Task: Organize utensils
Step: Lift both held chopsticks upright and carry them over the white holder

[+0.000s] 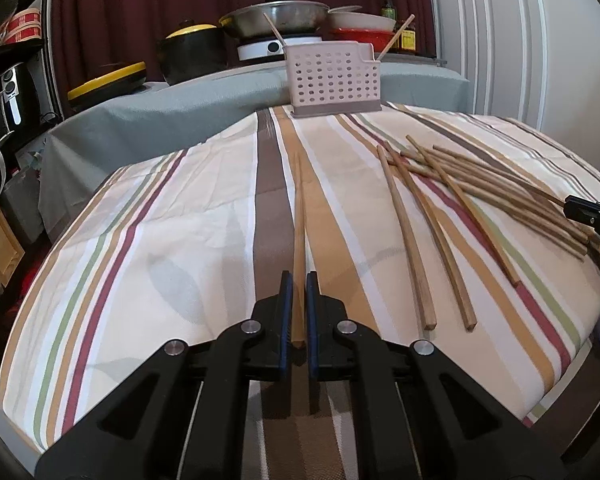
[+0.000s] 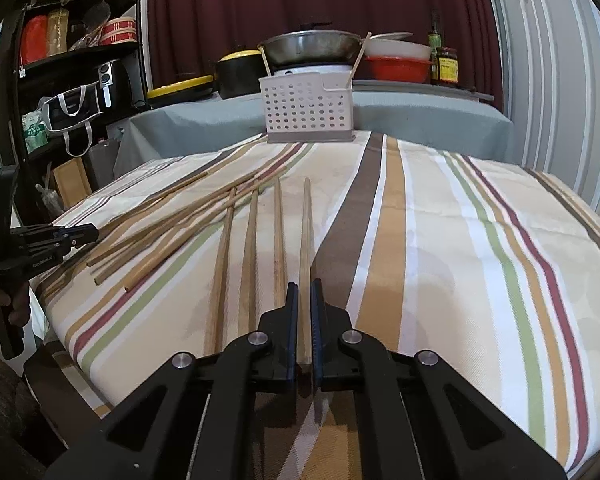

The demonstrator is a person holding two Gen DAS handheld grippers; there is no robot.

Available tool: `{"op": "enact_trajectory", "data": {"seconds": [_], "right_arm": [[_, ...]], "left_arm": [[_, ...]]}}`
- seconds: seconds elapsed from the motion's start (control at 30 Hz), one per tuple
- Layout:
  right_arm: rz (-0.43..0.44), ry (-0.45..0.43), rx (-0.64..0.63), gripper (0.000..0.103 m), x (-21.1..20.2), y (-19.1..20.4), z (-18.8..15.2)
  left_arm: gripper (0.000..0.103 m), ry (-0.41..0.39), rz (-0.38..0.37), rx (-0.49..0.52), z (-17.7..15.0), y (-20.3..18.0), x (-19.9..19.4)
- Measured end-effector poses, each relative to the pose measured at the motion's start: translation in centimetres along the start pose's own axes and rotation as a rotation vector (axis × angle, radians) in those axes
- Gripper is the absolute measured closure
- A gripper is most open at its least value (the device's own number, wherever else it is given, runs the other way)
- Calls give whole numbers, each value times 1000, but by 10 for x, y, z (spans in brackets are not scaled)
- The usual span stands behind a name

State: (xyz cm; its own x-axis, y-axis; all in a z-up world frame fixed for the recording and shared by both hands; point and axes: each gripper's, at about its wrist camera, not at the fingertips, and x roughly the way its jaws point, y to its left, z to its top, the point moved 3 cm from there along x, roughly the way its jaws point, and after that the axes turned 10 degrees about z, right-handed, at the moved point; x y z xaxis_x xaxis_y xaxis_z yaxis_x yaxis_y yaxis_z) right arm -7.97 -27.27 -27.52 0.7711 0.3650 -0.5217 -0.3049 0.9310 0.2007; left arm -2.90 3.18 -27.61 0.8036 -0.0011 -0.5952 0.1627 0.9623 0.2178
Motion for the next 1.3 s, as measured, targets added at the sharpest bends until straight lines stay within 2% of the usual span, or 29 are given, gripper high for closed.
{"op": "enact_trajectory", "data": {"seconds": [0.33, 0.73, 1.0, 1.3], "right_arm": [[-25, -81, -34, 96, -18, 7, 38], [-44, -167, -36, 96, -35, 10, 92], [-60, -176, -36, 96, -32, 7, 127], [-61, -187, -30, 96, -12, -3, 158]], "left_arm": [[97, -72, 25, -19, 32, 4, -26], [97, -168, 41, -73, 91, 18, -68], [97, -148, 17, -129, 130, 32, -78], [97, -147, 11, -148, 164, 40, -56]]}}
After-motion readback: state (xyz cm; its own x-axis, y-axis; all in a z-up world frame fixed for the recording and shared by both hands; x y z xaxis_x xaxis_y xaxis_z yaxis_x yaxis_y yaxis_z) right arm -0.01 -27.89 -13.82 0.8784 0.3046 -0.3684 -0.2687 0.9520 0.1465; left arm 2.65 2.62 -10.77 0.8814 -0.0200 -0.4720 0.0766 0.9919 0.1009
